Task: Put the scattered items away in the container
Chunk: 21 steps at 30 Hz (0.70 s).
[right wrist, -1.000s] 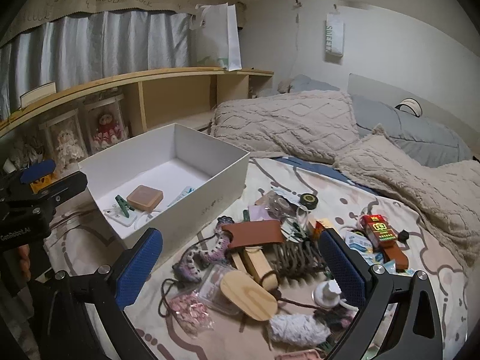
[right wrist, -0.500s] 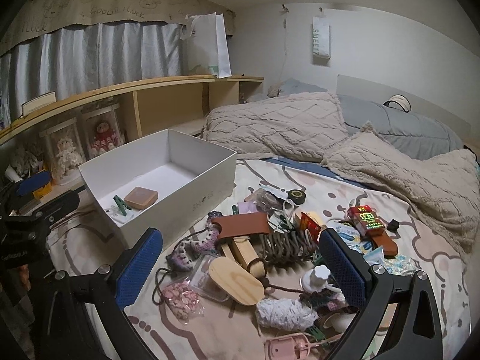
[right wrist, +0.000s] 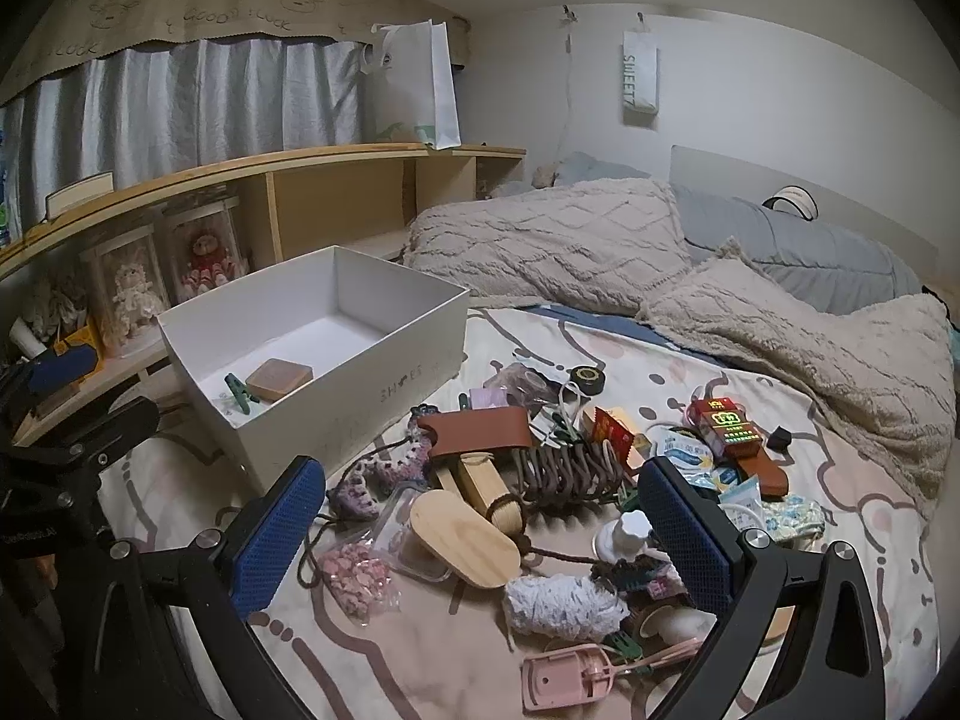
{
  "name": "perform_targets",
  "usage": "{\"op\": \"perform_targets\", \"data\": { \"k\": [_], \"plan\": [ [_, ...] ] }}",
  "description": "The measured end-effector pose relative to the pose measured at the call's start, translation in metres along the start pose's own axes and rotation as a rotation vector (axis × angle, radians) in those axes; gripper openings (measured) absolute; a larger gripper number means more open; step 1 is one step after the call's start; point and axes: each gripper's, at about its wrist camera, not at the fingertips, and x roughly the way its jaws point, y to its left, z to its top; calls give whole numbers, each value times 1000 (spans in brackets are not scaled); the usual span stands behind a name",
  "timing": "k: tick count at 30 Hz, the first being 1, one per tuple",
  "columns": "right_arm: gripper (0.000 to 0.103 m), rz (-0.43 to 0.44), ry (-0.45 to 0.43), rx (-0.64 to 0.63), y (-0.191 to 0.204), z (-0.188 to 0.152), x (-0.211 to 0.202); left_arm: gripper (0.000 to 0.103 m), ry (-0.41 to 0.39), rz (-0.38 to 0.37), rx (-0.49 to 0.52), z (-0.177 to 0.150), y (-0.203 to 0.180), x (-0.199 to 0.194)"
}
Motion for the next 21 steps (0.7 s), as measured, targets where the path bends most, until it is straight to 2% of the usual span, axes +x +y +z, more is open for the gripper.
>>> {"op": "perform_targets", "data": {
  "k": [21],
  "plan": [
    [103,-4,13,4,0,-4,1,103,3,-2,-1,-2,0,-2]
  ]
}}
